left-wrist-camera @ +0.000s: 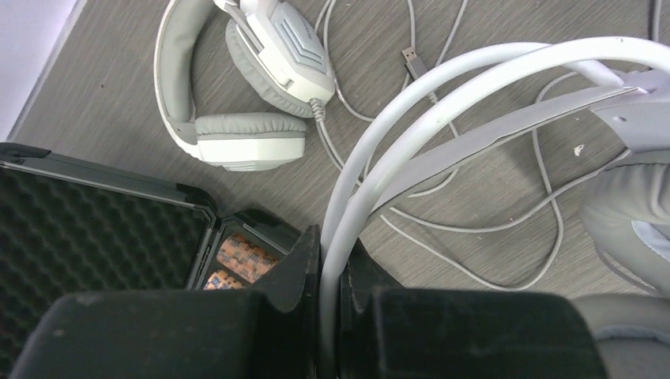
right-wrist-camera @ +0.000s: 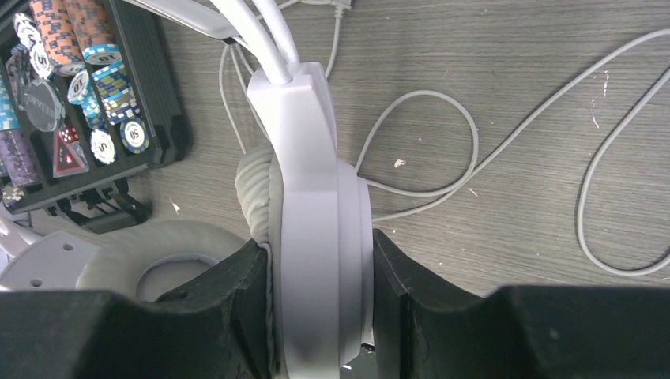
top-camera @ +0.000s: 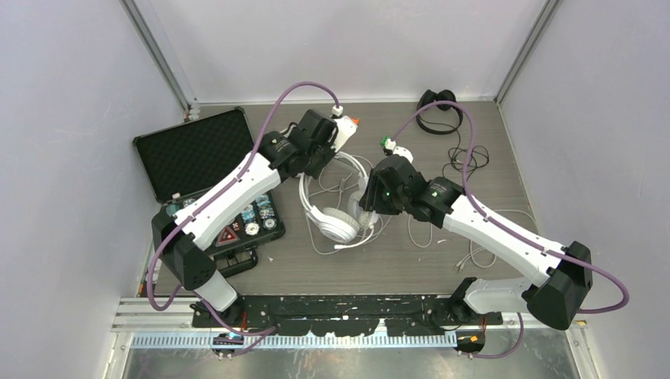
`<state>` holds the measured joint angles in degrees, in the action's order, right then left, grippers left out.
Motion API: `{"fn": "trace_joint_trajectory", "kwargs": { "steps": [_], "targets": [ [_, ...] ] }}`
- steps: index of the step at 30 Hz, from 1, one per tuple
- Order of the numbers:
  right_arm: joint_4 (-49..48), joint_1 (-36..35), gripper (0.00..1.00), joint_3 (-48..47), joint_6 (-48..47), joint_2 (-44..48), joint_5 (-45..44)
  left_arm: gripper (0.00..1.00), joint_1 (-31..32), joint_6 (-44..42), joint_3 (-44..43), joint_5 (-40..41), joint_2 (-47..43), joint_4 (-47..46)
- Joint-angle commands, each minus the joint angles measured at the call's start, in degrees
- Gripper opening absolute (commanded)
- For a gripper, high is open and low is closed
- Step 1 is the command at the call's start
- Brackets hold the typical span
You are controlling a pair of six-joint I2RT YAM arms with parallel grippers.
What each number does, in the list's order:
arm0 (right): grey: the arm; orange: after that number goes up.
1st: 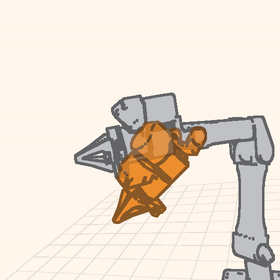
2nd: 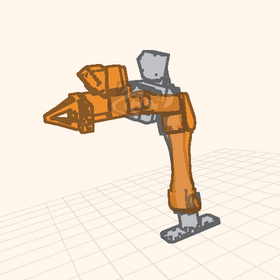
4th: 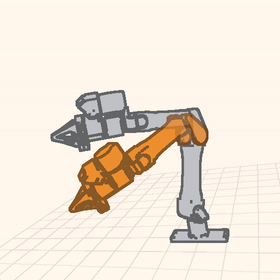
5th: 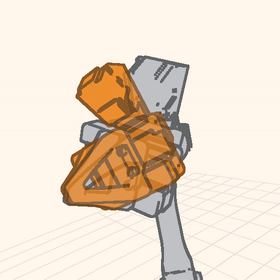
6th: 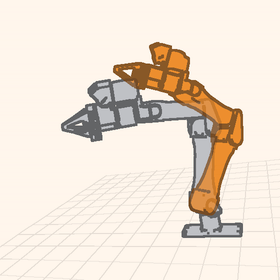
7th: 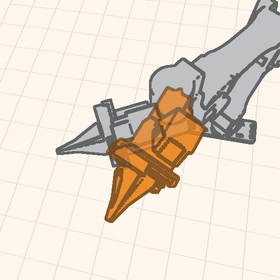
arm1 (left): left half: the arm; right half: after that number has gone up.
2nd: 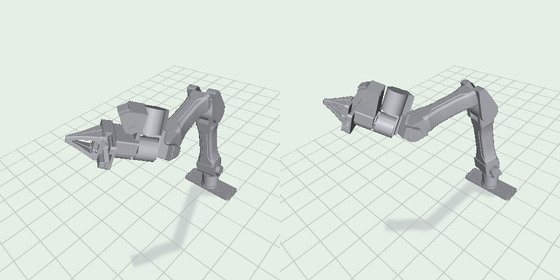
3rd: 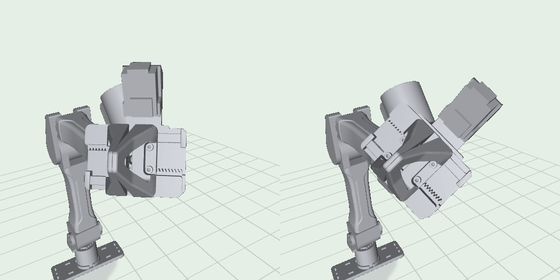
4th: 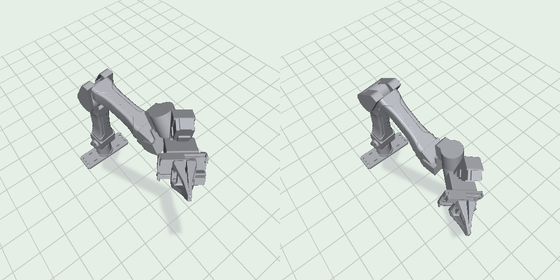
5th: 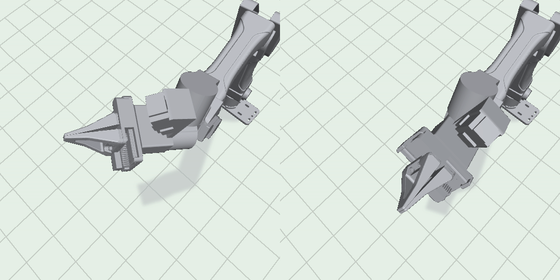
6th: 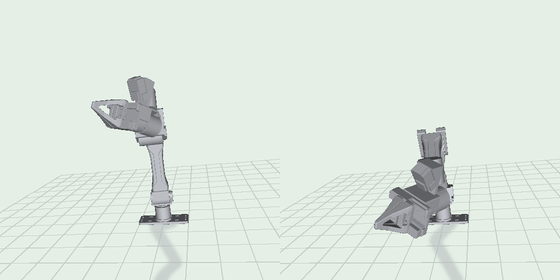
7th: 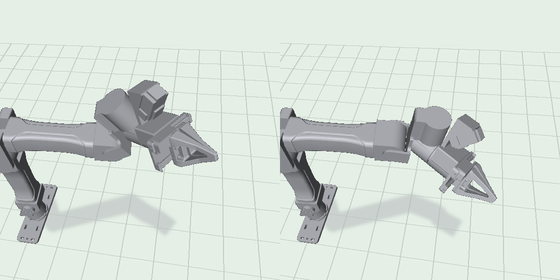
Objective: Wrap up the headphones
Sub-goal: Pick up the headphones from the center of the board.
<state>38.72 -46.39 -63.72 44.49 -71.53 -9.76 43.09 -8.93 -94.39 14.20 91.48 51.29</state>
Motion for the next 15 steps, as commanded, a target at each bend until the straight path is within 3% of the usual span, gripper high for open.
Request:
{"fn": "trace_joint_trajectory", "kwargs": {
  "steps": [1,3,7,10,15],
  "targets": [
    [-9.41,-0.11,0.47,-2.54,-1.81,2.15,0.67,0.00,1.21,1.97,0.73,-0.32,-1.73,-2.44],
    [-10.10,-0.10,0.61,-2.84,-2.62,3.31,0.43,0.00,1.21,3.26,1.84,4.00,-2.55,-3.26],
    [-13.47,-0.10,0.74,-1.08,-6.22,7.59,-2.89,0.00,-0.72,6.73,1.44,11.02,-4.03,-3.35],
    [-17.39,-0.05,0.78,0.68,-10.07,11.23,-5.43,0.00,-4.13,10.88,-1.45,11.29,-5.10,-1.99],
    [-29.70,-0.03,0.77,6.58,-17.25,18.81,-0.44,0.00,-9.67,16.09,-5.44,10.48,-7.99,-1.91]
  ]
}}
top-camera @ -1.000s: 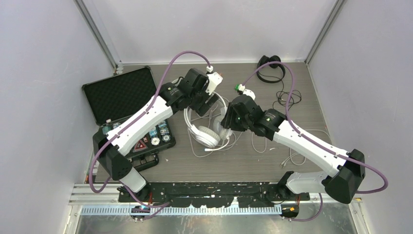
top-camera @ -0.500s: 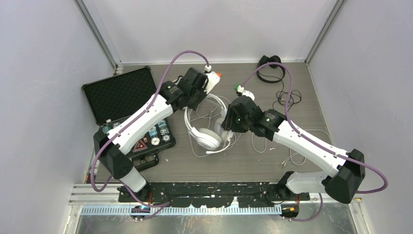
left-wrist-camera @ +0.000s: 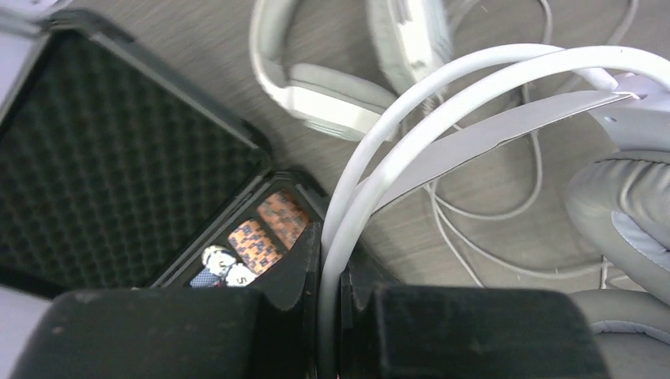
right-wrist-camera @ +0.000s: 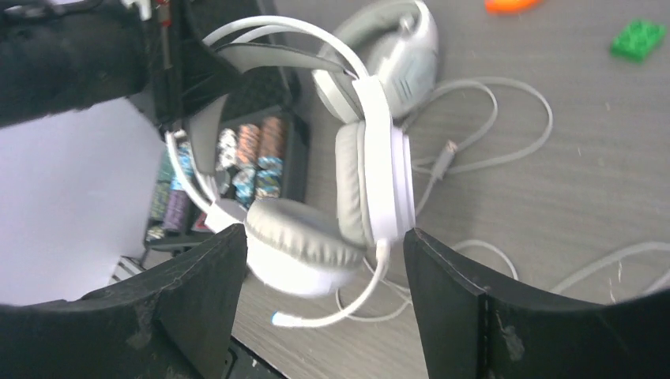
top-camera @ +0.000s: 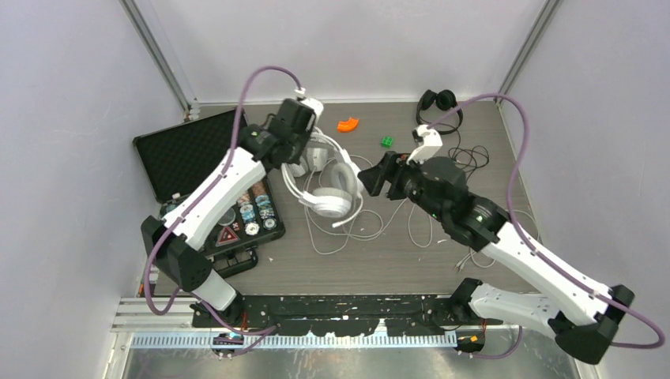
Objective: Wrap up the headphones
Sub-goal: Pick up the headphones from the center of the board, then wrap the headphones cable around the headphones.
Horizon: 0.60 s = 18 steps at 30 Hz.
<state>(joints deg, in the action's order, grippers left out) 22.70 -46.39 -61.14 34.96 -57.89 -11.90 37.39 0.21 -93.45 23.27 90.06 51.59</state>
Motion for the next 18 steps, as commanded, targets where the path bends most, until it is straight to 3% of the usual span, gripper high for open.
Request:
{"fn": "trace_joint_trajectory", "kwargs": {
  "steps": [1,6,18],
  "targets": [
    [-15.89,-0.09,0.76,5.35,-10.11,6.36,3.74,0.00,-4.75,7.94,-7.41,0.81,-7.32,-1.90],
    [-23.14,-0.10,0.78,10.86,-19.15,9.85,8.15,0.00,-5.57,12.30,-14.93,-1.46,-9.12,2.49],
    [-42.61,0.13,0.75,28.09,-26.17,11.40,8.23,0.00,-6.59,20.23,-24.00,-9.48,-9.75,10.05]
  ]
}}
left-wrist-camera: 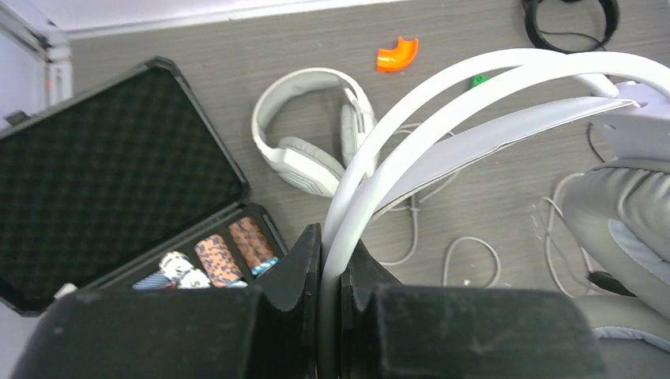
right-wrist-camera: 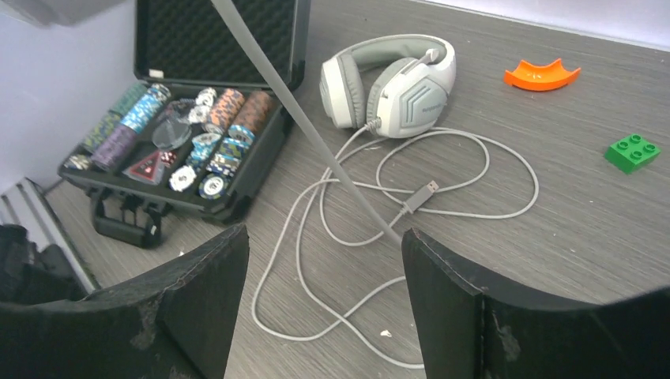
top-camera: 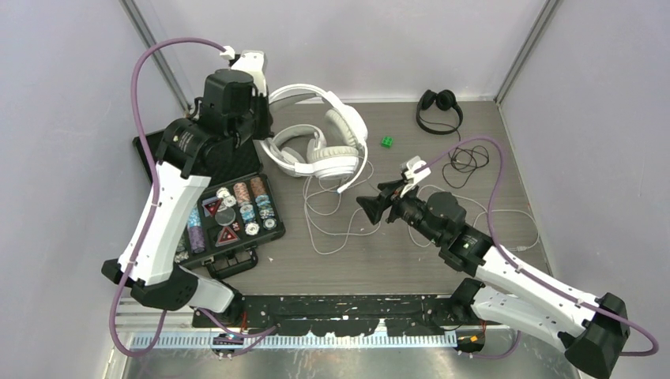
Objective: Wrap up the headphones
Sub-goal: Wrap the headphones cable around the headphones.
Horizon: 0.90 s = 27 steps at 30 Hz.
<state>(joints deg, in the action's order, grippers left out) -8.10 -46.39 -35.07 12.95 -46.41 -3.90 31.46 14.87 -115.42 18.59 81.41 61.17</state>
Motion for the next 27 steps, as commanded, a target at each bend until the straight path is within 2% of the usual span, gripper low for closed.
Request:
{"fn": "trace_joint_trajectory", "kwargs": {
  "steps": [1,4,7,12,16,19,22,27],
  "targets": [
    [-12.69,0.22,0.75,2.05,-5.82,-1.21,1.75,0.00,-1.17,6.59,-1.72,-6.57,-1.52,0.12],
    [-15.73,0.32,0.75,1.98,-8.87,-2.69,5.58,0.00,-1.54,9.37,-1.13,-12.95,-2.39,0.04],
    [-19.47,0.51,0.75,2.89,-11.31,-2.92,7.92,0.00,-1.64,11.53,0.31,-15.77,-3.34,0.00],
    [-19.28,1.66,0.74,4.17,-14.94,-3.46,10.19,0.00,-3.34,12.52,1.14,-19.85,-4.31,-0.50],
    [-16.12,2.23,0.66,3.62,-14.80,-1.72,12.60,0.00,-7.28,11.21,-0.15,-22.63,-4.20,0.57],
    [-16.95,2.36,0.57,4.37,-13.46,-2.96,11.68,0.00,-13.38,12.17,-0.31,-33.36,-4.12,-1.81],
    [-19.72,2.29,0.48,5.74,-12.99,-4.69,11.91,0.00,-15.71,13.42,-1.90,-37.96,-3.57,-3.03],
    [-23.18,2.49,0.46,6.32,-11.30,-8.56,14.15,0.00,-18.47,15.74,-2.13,-44.06,-3.05,-4.15]
  ]
}}
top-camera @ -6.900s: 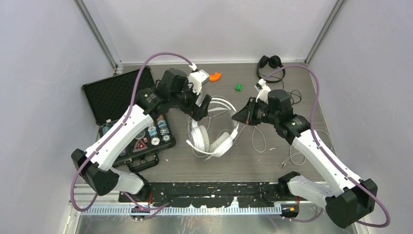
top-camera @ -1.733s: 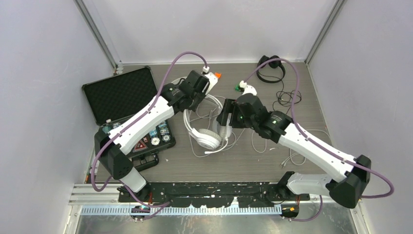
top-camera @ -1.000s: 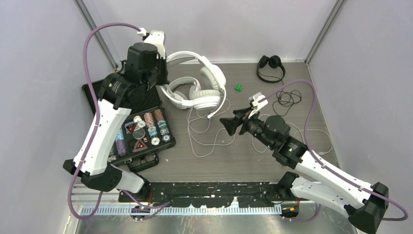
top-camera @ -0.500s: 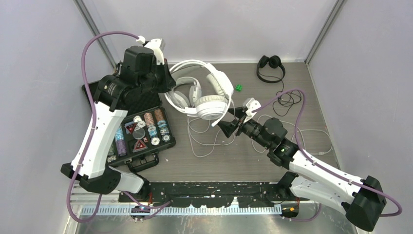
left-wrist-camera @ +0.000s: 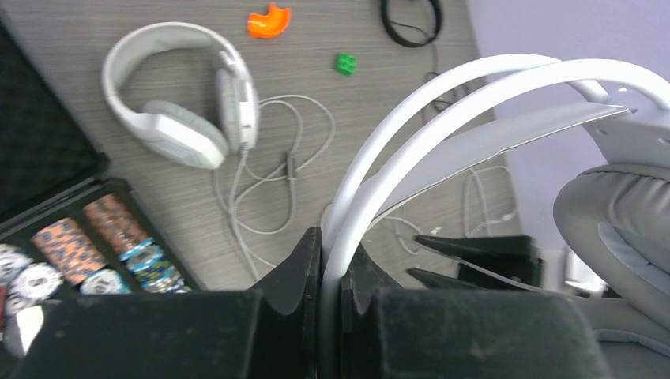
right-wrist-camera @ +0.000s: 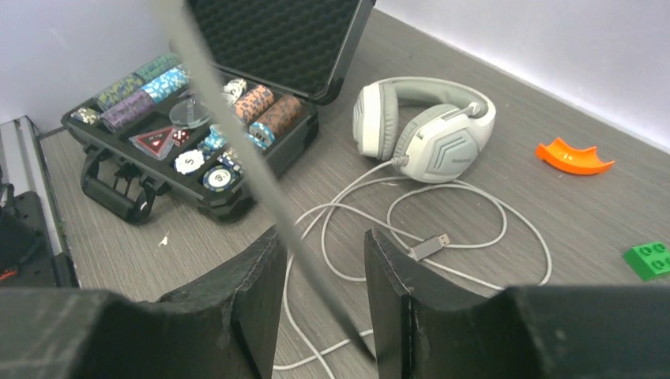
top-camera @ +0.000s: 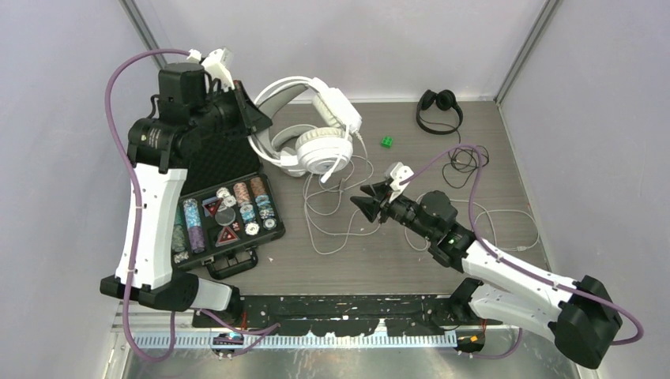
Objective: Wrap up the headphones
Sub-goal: Wrap the headphones cable around the headphones.
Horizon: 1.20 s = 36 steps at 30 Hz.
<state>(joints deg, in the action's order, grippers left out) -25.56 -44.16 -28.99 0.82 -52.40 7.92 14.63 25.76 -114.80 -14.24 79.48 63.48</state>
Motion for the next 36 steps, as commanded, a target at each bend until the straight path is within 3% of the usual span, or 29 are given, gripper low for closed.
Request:
{"fn": "trace_joint_trajectory", "kwargs": {
  "steps": [1,5,9,12,16,17,24,36],
  "targets": [
    [-5.84,0.29,0.48,0.22,0.54,-3.24,2.70,0.00,-2.09,5.59,-2.35,-12.59,-1.17,-7.13],
    [-9.27,0.23,0.55,2.05,-1.29,-3.19,2.91,0.00,-3.03,6.51,-2.17,-15.57,-0.91,-7.59],
    [-5.48,0.28,0.47,0.63,-4.27,-4.05,5.90,0.00,-4.84,6.62,-0.67,-20.04,-0.90,-9.35],
    [-6.16,0.30,0.32,1.29,-3.28,-3.31,6.67,0.00,-6.25,6.65,-0.23,-21.42,-0.55,-9.73],
    [-7.59,0.30,0.02,2.05,-1.45,-2.49,4.81,0.00,-7.94,8.86,1.40,-26.30,-0.71,-13.80],
    [-8.31,0.33,0.00,1.86,-0.97,-2.74,4.26,0.00,-7.95,9.26,2.11,-27.64,-1.09,-15.11],
    [-8.26,0.31,0.00,-3.87,0.98,-8.99,5.00,0.00,-7.27,21.35,15.61,-43.06,-4.50,-34.68],
    [-9.77,0.38,0.00,-7.50,3.49,-14.18,6.34,0.00,2.28,18.05,22.85,-43.11,-5.96,-35.37]
  ]
}}
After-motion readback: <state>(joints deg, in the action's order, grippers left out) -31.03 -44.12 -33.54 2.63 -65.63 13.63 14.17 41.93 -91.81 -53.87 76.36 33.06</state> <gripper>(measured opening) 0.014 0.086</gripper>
